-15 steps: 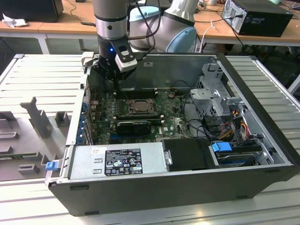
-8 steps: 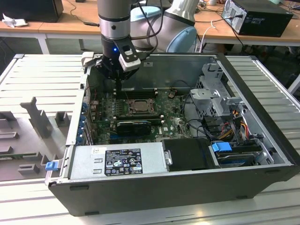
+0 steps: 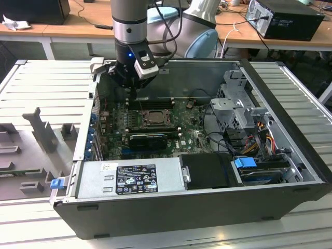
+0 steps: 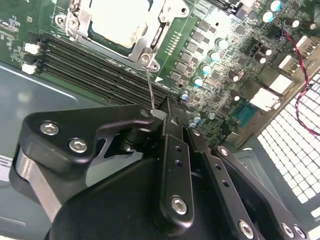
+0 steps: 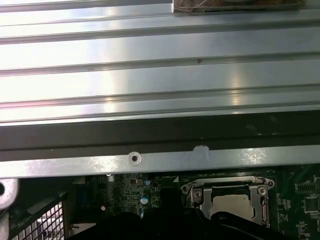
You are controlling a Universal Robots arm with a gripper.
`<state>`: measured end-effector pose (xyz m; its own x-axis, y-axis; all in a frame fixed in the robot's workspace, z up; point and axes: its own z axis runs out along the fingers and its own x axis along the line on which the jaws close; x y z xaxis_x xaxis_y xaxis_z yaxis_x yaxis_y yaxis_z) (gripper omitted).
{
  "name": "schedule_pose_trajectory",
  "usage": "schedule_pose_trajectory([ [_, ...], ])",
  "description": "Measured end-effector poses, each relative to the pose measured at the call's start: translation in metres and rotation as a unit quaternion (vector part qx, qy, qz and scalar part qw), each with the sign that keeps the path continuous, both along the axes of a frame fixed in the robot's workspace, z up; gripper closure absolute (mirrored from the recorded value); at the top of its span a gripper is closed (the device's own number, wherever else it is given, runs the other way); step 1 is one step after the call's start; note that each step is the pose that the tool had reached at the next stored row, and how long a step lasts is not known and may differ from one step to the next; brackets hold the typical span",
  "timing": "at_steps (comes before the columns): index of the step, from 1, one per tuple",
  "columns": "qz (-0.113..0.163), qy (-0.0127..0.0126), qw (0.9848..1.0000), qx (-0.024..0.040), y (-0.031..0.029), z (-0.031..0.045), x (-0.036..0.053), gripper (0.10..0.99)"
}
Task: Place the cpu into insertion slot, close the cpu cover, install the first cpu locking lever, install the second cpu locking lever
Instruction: 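Install the first cpu locking lever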
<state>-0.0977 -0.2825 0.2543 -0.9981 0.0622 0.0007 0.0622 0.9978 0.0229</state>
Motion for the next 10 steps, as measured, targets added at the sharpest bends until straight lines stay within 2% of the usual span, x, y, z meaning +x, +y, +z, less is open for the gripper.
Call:
schedule_pose_trajectory([
  [10,0.0,0.0006,1.0,0.0,0.0,-0.0009,0.0139,0.98],
])
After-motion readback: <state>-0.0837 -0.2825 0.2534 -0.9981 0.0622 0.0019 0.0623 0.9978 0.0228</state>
